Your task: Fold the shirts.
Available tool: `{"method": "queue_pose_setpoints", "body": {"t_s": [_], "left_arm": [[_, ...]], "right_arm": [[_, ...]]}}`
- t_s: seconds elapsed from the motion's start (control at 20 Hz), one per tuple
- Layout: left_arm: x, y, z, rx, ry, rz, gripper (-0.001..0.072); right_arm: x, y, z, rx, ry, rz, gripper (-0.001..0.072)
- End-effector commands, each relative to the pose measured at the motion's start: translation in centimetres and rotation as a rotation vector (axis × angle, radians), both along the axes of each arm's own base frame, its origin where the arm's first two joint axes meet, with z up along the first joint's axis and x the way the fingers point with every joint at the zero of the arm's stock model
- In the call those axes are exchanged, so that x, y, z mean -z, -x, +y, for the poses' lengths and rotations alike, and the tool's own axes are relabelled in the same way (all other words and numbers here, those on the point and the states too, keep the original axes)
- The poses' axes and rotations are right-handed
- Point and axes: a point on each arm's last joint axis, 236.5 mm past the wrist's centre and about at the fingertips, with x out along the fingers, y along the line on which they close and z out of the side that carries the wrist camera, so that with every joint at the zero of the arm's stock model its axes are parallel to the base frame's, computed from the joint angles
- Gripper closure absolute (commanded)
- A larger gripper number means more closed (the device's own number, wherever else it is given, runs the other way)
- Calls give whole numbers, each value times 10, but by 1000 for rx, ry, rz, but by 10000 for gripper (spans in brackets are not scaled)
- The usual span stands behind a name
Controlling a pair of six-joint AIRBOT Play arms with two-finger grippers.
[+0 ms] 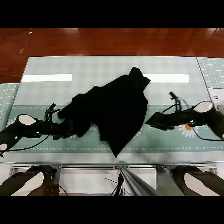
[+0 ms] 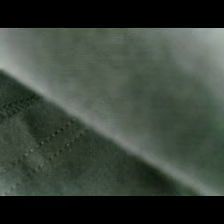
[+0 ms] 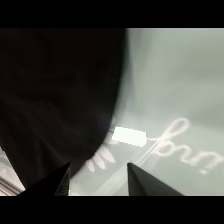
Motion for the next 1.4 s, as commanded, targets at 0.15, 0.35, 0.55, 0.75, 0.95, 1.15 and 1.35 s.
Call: {"method": "queue_pose_setpoints", "body": {"t_s": [0.15, 0.35, 0.55, 0.75, 0.95, 1.15, 1.35], "left_arm": [[10, -3, 15, 32, -79, -36, 681], [9, -4, 15, 31, -79, -37, 681], [1, -16, 15, 27, -76, -71, 682], [-59, -66, 13, 78, -71, -271, 682], [-223, -134, 15, 76, -110, -730, 682], [-440, -119, 14, 52, -162, -1259, 682], [-584, -51, 17, 25, -233, -1627, 682]], "right_arm": [[25, 4, 36, 51, 72, -6, 279], [37, -2, 59, 94, 69, -7, 280], [54, 1, 84, 135, 66, 22, 607], [-24, -43, 82, 68, 11, -261, 683], [-194, -95, 33, 171, -27, -717, 684], [-377, -89, -31, 336, -11, -1153, 684], [-500, -45, -61, 399, 26, -1420, 684]]}}
